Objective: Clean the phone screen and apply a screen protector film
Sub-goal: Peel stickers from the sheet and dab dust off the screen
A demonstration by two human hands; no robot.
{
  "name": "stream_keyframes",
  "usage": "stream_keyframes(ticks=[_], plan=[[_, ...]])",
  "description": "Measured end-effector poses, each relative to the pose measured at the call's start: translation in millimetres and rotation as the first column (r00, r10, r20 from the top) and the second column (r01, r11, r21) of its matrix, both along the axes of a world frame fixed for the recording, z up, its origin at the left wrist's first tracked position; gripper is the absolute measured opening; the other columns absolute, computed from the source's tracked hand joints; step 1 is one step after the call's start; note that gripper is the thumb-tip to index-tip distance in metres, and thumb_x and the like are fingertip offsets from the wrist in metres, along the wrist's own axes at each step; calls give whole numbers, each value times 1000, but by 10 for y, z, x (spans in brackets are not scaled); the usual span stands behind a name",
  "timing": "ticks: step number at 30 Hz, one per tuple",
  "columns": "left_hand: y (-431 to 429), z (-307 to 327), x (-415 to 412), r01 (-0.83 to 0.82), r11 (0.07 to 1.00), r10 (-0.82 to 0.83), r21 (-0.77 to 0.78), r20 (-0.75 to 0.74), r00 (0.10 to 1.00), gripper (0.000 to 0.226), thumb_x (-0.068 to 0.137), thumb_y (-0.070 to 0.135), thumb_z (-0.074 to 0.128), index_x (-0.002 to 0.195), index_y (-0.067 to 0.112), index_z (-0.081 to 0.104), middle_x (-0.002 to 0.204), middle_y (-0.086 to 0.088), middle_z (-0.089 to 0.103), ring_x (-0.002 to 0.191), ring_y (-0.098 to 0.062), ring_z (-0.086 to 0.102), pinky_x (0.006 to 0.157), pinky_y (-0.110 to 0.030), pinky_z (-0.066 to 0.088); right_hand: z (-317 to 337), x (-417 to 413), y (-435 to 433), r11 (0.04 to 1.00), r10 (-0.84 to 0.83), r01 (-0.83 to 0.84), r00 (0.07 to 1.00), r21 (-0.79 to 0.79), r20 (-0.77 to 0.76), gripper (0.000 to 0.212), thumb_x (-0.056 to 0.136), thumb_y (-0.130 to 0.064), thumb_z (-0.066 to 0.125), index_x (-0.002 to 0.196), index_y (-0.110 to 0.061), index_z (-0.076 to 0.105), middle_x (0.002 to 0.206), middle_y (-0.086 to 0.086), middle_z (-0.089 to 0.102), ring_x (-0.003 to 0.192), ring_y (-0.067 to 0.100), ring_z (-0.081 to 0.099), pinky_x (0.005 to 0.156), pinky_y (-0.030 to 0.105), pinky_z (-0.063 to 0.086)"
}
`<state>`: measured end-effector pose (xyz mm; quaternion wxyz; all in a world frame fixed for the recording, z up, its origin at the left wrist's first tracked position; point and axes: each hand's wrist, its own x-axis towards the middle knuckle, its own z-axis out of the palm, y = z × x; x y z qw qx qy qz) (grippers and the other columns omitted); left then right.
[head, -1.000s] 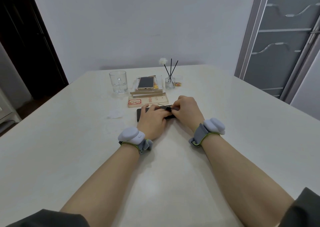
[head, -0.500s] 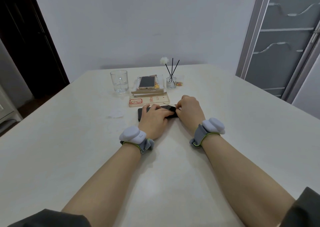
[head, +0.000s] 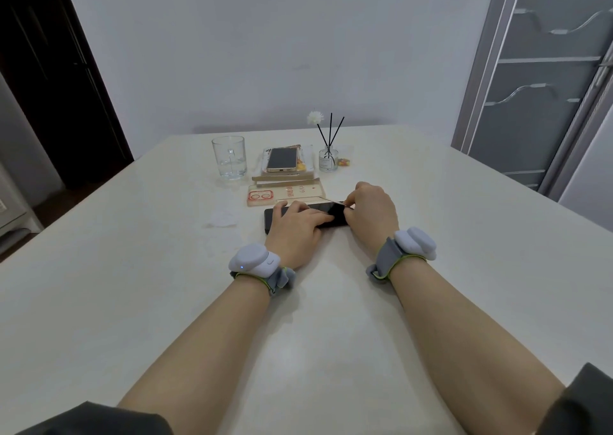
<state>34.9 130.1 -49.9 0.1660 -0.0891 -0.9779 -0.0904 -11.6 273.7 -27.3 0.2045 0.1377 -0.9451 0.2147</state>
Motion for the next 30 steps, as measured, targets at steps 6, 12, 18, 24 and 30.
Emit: stream_keyframes(ticks=[6,12,18,24,30], plan=[[26,-23,-19,-3,1000,2,-27,-30,1000,42,95,18,35,129,35,51,136,17,51,131,-12,33,110,-38,7,13,-50,127,967,-108,78,988,-242,-110,24,92,-10,46,101,-8,68,100,13,66,98,33,52,84,40,39],[109,-7,-26,-6,999,3,-46,-82,997,39,97,22,34,130,35,51,137,19,50,129,-11,35,109,-37,9,-70,-121,160,956,-64,45,996,-291,-57,34,90,-5,44,110,-20,68,107,5,69,106,30,50,88,37,30],[217,5,-94,-24,999,21,-38,-102,995,38,94,22,37,121,34,61,126,17,60,124,-11,39,109,-36,2,-139,-116,125,967,-42,8,991,-256,-125,16,84,-17,57,86,-23,72,91,-3,70,103,23,51,85,35,21],[260,0,-133,-50,999,48,-14,-129,990,37,92,22,39,117,34,65,118,13,66,118,-13,43,107,-35,4,-114,-127,182,995,65,-69,996,-66,-67,25,86,-12,50,93,-22,72,98,-3,70,106,22,48,83,36,21],[258,9,-134,-49,999,51,16,-121,991,37,93,21,40,118,34,65,119,13,66,118,-12,44,108,-34,7,-79,-163,266,997,26,-24,1000,-71,17,34,93,-7,44,104,-23,72,111,-2,65,115,24,41,81,37,24]])
